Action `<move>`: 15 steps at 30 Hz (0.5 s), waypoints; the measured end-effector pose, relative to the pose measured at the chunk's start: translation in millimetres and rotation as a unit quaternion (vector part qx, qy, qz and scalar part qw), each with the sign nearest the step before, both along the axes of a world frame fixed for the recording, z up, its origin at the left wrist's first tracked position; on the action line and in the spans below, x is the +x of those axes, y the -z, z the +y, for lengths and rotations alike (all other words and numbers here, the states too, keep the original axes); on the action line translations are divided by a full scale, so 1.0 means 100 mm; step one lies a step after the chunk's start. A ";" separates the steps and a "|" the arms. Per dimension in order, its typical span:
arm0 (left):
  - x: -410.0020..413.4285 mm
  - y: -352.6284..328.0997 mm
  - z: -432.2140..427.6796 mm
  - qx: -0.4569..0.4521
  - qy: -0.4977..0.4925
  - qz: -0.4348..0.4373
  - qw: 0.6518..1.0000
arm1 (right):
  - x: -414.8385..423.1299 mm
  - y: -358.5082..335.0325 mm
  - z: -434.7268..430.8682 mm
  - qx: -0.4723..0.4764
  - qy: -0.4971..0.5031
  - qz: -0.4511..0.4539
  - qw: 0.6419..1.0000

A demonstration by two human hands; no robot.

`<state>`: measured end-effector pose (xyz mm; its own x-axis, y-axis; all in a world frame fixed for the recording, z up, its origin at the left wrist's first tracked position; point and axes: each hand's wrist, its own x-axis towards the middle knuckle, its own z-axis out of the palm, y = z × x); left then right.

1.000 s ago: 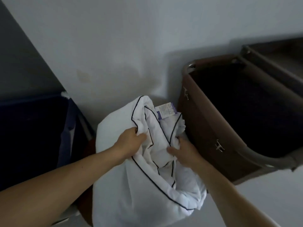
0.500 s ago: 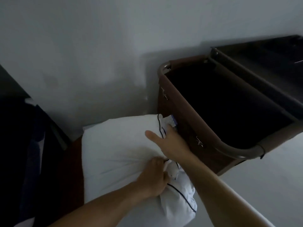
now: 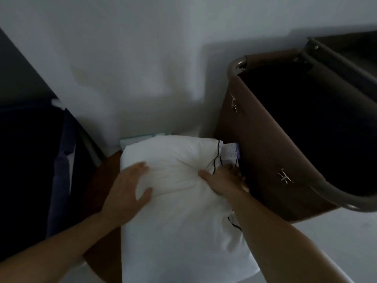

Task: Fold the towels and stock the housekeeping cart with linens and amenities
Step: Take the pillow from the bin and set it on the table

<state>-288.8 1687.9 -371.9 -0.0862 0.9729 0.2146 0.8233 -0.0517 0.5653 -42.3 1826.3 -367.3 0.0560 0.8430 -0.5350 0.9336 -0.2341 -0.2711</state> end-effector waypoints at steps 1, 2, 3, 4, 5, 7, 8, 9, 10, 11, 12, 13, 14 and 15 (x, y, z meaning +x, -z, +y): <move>-0.16 0.05 0.04 -0.076 -0.101 -0.047 0.991 | 0.02 0.03 0.00 -0.003 0.027 0.012 1.000; -0.26 0.13 0.07 -0.159 -0.179 -0.120 0.964 | 0.05 0.05 0.00 -0.009 0.061 0.027 0.998; -0.32 0.23 0.08 -0.229 -0.230 -0.197 0.925 | 0.08 0.09 -0.01 -0.015 0.093 0.039 0.995; -0.35 0.35 0.07 -0.284 -0.248 -0.281 0.882 | 0.12 0.16 -0.02 -0.015 0.115 0.046 0.992; -0.36 0.46 0.05 -0.313 -0.244 -0.367 0.841 | 0.15 0.23 -0.03 -0.014 0.132 0.053 0.990; -0.36 0.69 -0.01 -0.318 -0.228 -0.483 0.783 | 0.21 0.42 -0.04 -0.018 0.157 0.100 0.982; -0.38 0.79 -0.02 -0.320 -0.227 -0.514 0.763 | 0.24 0.52 -0.04 -0.025 0.166 0.135 0.977; -0.40 0.87 -0.03 -0.327 -0.233 -0.535 0.744 | 0.26 0.62 -0.04 -0.034 0.173 0.162 0.971; -0.43 0.95 -0.05 -0.339 -0.241 -0.552 0.723 | 0.27 0.70 -0.04 -0.042 0.181 0.180 0.966; -0.46 1.03 -0.08 -0.350 -0.243 -0.568 0.704 | 0.28 0.76 -0.04 -0.048 0.193 0.187 0.962; -0.46 1.10 -0.10 -0.359 -0.240 -0.582 0.689 | 0.29 0.83 -0.03 -0.051 0.205 0.191 0.959; -0.45 1.15 -0.12 -0.364 -0.237 -0.595 0.676 | 0.30 0.89 -0.02 -0.048 0.214 0.196 0.956; -0.42 1.17 -0.13 -0.362 -0.238 -0.601 0.672 | 0.31 0.93 -0.02 -0.039 0.220 0.207 0.953; -0.39 1.18 -0.13 -0.355 -0.239 -0.601 0.675 | 0.30 0.96 -0.04 -0.024 0.218 0.223 0.950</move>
<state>-328.3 1674.9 -490.0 -0.1228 0.5939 -0.7951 -0.4260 0.6921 0.5827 -12.4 1822.7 -463.0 0.1539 0.7659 -0.6243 0.5396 -0.5944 -0.5962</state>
